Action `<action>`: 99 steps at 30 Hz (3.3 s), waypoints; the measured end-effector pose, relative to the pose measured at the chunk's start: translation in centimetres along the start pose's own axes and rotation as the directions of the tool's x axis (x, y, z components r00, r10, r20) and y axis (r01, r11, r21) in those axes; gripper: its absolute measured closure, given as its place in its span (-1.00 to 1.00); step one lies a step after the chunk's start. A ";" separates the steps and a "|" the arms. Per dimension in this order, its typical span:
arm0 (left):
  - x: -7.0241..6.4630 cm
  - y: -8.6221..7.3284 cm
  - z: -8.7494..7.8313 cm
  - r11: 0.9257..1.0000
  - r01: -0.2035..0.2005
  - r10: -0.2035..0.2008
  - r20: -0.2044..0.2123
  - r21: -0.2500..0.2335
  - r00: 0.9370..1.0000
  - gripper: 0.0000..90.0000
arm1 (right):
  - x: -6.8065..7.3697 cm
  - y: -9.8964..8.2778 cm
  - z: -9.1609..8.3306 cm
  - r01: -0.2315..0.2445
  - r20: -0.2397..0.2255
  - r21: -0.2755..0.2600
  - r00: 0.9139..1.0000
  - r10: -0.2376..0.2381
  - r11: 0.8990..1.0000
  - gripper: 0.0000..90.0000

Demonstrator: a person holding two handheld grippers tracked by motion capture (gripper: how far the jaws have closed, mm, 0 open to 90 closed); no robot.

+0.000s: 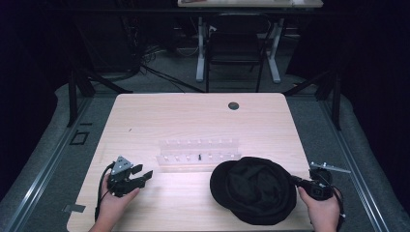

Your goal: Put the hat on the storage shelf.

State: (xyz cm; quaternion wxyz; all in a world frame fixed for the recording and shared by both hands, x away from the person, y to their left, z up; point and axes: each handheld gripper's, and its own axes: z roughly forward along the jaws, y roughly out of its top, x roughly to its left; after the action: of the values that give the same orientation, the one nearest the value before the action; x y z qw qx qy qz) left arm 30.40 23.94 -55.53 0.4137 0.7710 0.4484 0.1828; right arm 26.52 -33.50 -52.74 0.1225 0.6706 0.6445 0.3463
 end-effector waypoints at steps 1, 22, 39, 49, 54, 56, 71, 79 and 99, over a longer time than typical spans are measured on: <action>0.0 0.0 0.0 1.000 -0.001 0.001 0.000 0.000 1.000 0.07 | -0.1 0.1 0.0 0.004 -0.002 0.010 1.000 -0.004 1.000 0.95; -0.1 0.0 0.0 1.000 -0.004 0.004 -0.002 0.003 1.000 0.07 | -0.6 2.7 0.4 0.001 -0.031 0.302 0.999 0.009 0.953 0.77; -0.1 0.0 0.0 1.000 -0.006 0.006 -0.004 0.005 1.000 0.07 | -1.3 4.1 1.9 0.013 -0.062 0.452 0.998 0.017 0.892 0.67; -0.1 0.0 0.1 1.000 -0.004 0.004 -0.008 0.007 1.000 0.07 | -1.3 4.3 2.9 0.011 -0.059 0.504 0.998 0.021 0.864 0.68; -0.1 0.0 0.1 1.000 -0.004 0.005 -0.010 0.009 1.000 0.07 | -1.5 4.6 3.1 0.041 -0.076 0.547 0.997 0.002 0.836 0.80; 0.0 0.0 0.1 1.000 -0.005 0.005 -0.009 0.010 1.000 0.07 | -1.4 4.4 3.3 0.014 -0.081 0.527 0.996 0.034 0.850 0.81; 0.0 0.0 0.0 1.000 -0.006 0.006 -0.014 0.007 1.000 0.07 | -1.5 4.7 3.3 0.021 -0.089 0.555 0.995 0.034 0.831 0.90; 0.0 0.0 0.0 1.000 -0.006 0.006 -0.015 0.010 1.000 0.07 | -1.4 4.6 3.3 0.007 -0.095 0.544 0.994 0.053 0.839 0.93; 0.0 -0.1 0.0 1.000 -0.007 0.007 -0.015 0.009 1.000 0.07 | -0.8 5.2 1.3 0.006 -0.127 0.517 0.989 0.070 0.856 0.95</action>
State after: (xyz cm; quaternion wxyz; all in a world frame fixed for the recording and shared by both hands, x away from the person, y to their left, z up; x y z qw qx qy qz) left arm 30.37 23.90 -55.59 0.4060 0.7731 0.4496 0.1880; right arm 31.47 -34.59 -50.75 -0.1131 0.6634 0.7093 0.2096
